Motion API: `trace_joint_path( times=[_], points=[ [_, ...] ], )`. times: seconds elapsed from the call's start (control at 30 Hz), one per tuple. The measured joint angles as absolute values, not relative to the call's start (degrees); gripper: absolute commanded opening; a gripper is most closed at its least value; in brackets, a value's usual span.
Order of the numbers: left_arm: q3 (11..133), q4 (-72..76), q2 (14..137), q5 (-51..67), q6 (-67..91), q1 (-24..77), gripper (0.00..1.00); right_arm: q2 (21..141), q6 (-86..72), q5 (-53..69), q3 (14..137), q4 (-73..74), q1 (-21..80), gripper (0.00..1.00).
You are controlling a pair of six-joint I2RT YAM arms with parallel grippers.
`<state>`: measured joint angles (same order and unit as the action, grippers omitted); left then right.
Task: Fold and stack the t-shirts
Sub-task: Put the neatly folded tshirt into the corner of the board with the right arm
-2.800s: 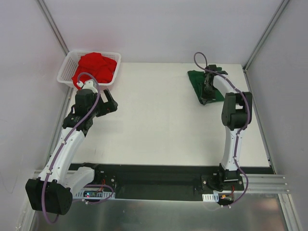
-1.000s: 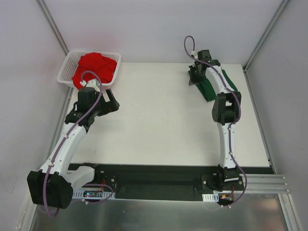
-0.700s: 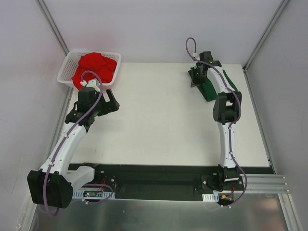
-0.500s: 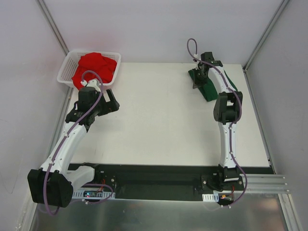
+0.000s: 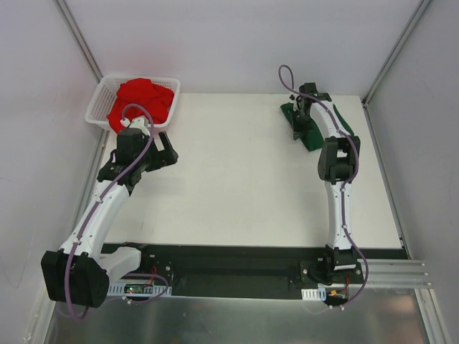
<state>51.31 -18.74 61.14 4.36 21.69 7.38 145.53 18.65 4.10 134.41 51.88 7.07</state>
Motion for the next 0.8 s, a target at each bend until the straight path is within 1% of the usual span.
trace_joint_path(
  times=[0.8],
  points=[
    [51.31, -18.74, 62.37, 4.32, 21.69, 7.38, 0.99, 145.88, 13.02, -1.52, 134.78, 52.56, -0.47, 0.01]
  ],
)
